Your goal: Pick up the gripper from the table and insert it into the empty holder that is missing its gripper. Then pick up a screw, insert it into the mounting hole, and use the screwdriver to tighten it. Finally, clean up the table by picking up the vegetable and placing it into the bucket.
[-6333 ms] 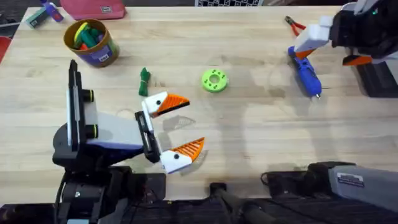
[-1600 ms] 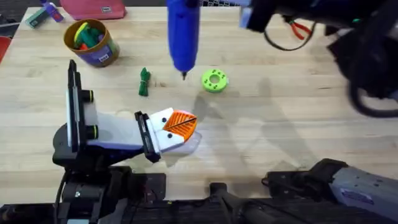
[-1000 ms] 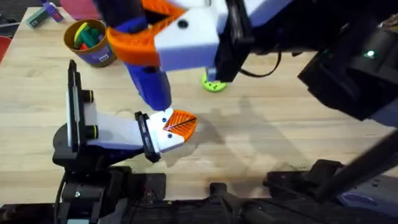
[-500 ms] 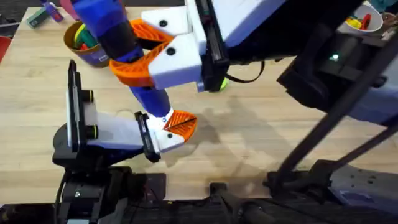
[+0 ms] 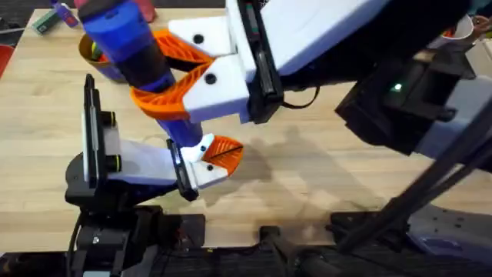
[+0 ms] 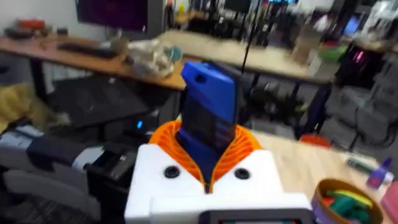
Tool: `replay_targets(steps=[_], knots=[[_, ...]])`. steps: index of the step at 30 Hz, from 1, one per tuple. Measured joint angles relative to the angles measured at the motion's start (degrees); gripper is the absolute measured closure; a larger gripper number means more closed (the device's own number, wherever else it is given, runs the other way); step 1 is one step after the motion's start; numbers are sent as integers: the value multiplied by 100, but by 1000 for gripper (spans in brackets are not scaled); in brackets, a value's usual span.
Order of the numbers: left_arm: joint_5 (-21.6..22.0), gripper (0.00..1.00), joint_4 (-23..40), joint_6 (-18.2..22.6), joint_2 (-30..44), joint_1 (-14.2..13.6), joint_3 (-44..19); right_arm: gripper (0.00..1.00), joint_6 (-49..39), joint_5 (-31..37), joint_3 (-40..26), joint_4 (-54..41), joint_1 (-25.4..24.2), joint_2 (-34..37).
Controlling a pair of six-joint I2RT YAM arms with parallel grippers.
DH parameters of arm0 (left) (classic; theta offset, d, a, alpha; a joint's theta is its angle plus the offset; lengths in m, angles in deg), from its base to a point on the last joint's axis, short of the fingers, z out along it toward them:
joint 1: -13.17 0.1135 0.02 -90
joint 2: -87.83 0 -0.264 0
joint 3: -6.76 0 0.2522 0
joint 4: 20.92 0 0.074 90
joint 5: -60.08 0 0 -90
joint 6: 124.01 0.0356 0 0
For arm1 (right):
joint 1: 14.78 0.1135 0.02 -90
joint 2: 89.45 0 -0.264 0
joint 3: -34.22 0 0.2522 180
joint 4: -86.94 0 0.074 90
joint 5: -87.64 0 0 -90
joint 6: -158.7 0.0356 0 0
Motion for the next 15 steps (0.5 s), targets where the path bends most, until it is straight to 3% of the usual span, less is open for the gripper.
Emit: replay_targets(steps=[3, 15], knots=[[0, 982, 0, -1, 0, 0, 0, 977, 120, 122, 216, 378, 0, -2], [0, 982, 0, -1, 2, 0, 0, 977, 243, 177, 314, 164, -7, 0]])
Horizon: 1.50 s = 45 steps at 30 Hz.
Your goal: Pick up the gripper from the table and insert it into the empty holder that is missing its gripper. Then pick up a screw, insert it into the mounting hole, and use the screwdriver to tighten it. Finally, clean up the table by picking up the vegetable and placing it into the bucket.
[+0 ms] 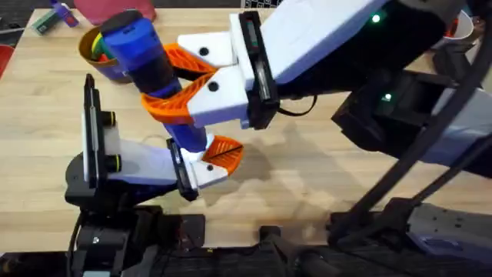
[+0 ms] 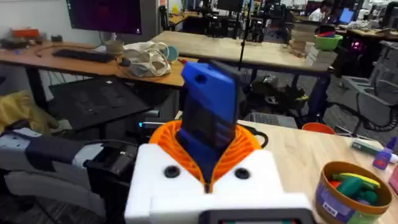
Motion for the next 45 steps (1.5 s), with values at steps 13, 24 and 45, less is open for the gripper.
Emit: replay_targets(steps=[13, 24, 45], knots=[[0, 982, 0, 0, 0, 0, 0, 977, -72, 2, 0, 4, -50, 0], [0, 982, 0, 2, -2, 0, 0, 977, -76, 2, 0, -38, -63, 0], [0, 982, 2, -4, 0, 0, 0, 977, -269, 87, -2, -383, -96, -39]])
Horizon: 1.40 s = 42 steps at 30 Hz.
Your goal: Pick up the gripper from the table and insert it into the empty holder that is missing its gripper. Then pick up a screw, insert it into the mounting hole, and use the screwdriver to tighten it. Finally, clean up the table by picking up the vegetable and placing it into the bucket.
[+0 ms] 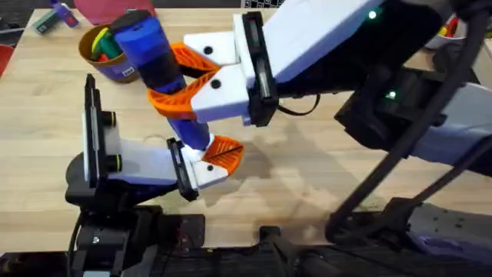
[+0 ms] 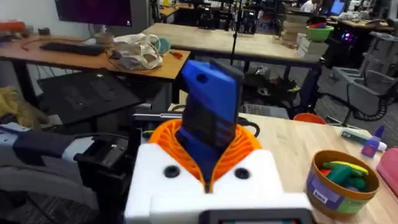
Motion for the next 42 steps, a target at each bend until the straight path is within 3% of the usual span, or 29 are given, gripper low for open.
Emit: replay_targets(steps=[22, 29, 34, 42], knots=[[5, 982, -3, 5, 0, 0, -2, 977, -141, -10, 15, 427, -2, -45], [7, 982, -3, 4, -1, 0, -1, 977, -291, 51, -400, -109, -4, -338], [6, 982, -2, 4, -2, 0, -2, 977, -524, 348, -1065, -1349, -4, -556], [6, 982, -3, 5, -1, 0, -2, 977, -1462, 2033, -2603, -5684, -74, -573]])
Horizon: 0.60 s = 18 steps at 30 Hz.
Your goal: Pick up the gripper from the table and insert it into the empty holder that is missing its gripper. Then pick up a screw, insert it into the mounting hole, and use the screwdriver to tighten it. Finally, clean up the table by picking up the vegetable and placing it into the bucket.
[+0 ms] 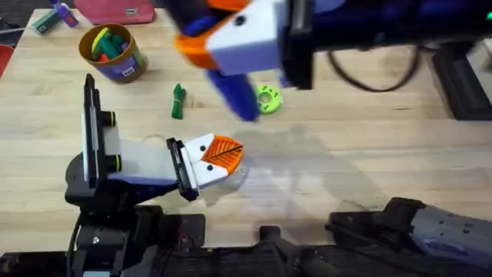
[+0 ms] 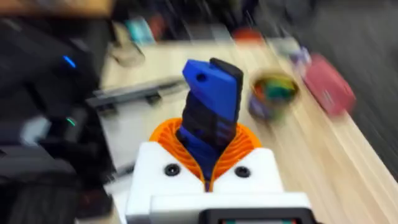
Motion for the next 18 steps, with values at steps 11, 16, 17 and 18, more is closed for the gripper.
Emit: replay_targets(steps=[11, 16, 17, 18], knots=[[1, 982, -1, -1, -1, 0, 0, 977, -1839, 2339, -722, -3332, -971, 123], [0, 982, -1, 1, -1, 0, 0, 977, -2401, 2749, -722, -4332, -1422, 687], [1, 982, 1, -1, 1, 0, 0, 977, -2468, 2797, -722, -4436, -1502, 830], [-1, 982, -1, -1, 1, 0, 0, 977, -2531, 2851, -722, -4498, -1583, 998]])
